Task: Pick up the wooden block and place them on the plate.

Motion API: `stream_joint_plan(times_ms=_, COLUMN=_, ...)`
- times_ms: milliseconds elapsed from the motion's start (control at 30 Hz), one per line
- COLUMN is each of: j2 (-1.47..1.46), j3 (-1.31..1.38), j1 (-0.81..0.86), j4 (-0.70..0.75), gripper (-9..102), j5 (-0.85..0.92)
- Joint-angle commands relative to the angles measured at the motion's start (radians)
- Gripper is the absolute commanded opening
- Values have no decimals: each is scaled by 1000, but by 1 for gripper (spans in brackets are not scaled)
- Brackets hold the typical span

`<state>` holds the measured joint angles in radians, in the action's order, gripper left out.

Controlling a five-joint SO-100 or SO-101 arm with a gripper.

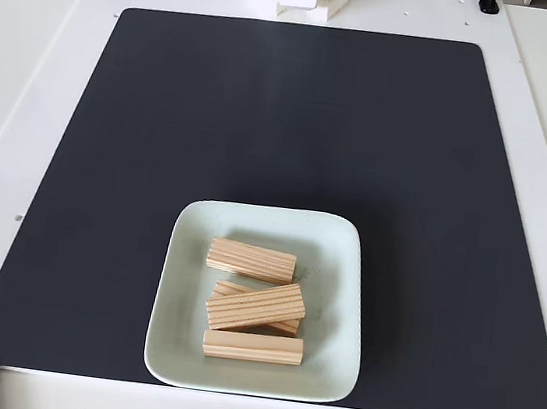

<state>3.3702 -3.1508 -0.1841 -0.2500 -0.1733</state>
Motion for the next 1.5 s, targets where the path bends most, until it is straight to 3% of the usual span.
stream_joint_plan(times_ms=0, j2=8, j3=-20, j1=-12, j4=124, gripper=0, j5=0)
stream_joint_plan(times_ms=367, j2=9, j3=-20, j1=-15, j4=788, gripper=0, j5=0)
stream_joint_plan(times_ms=600, j2=9, j3=-15, j1=-5, j4=1054, gripper=0, j5=-6)
stream_joint_plan(times_ms=1467, j2=0, j3=0, j1=23, j4=1068, gripper=0, j5=-6)
